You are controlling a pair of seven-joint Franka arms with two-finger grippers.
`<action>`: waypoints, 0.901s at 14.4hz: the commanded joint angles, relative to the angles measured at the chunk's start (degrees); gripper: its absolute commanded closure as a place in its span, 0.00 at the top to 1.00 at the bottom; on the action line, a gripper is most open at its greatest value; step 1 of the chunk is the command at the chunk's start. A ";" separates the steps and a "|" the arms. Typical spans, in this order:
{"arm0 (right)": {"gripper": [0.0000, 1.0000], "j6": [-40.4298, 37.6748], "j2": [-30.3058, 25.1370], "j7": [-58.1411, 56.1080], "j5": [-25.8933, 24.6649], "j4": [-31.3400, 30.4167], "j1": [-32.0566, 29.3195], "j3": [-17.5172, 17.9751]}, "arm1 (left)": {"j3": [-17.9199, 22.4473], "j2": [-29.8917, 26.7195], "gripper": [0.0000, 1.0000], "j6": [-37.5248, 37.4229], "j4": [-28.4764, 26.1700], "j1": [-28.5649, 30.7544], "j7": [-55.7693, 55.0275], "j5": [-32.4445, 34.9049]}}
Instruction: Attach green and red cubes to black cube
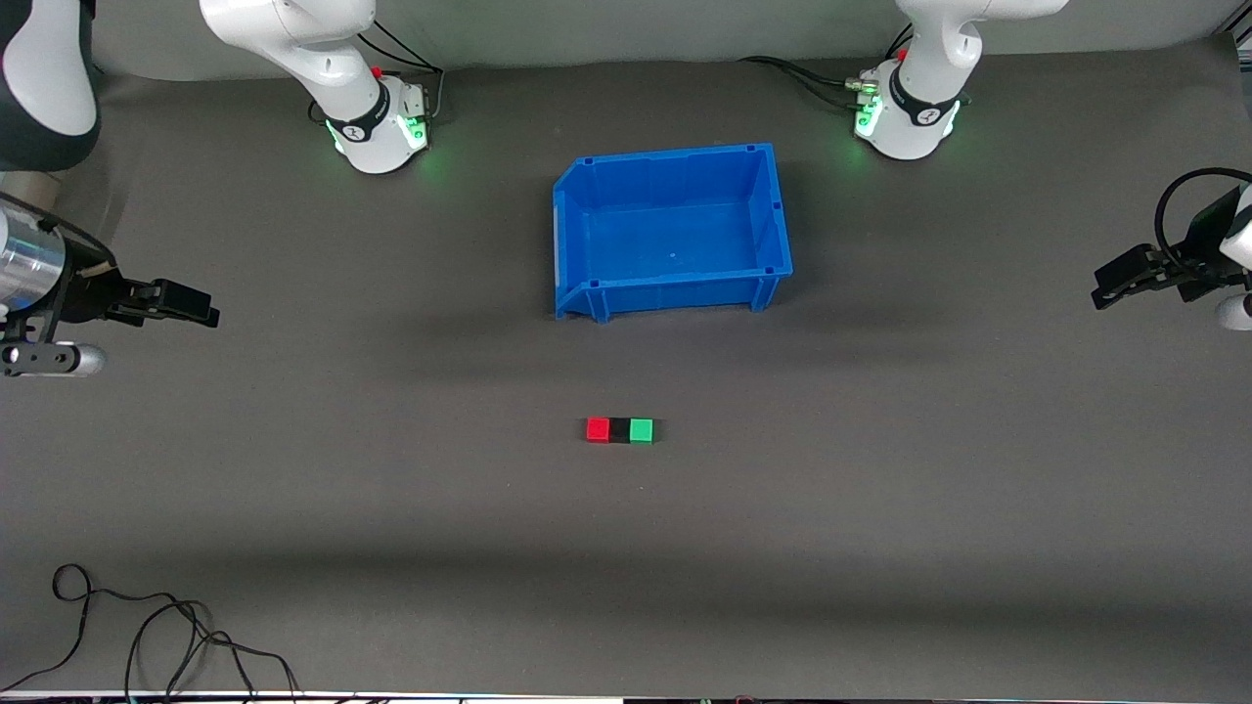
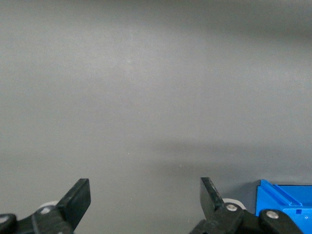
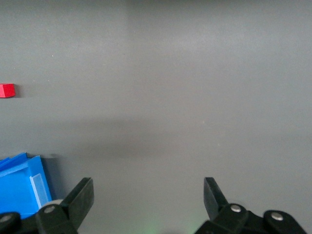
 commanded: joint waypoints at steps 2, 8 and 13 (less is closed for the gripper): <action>1.00 1.45 -0.02 -1.52 -1.19 2.13 0.10 -0.34 | -0.21 0.58 1.00 0.39 0.41 -0.15 0.84 0.75; 1.00 -0.22 1.04 -1.25 -1.10 4.78 0.28 -0.25 | -0.29 0.76 1.00 0.31 0.41 -0.41 0.75 0.75; 1.00 -3.39 0.95 -1.25 -1.10 4.61 0.54 -0.25 | -0.38 0.94 1.00 0.39 0.41 -0.42 0.75 0.75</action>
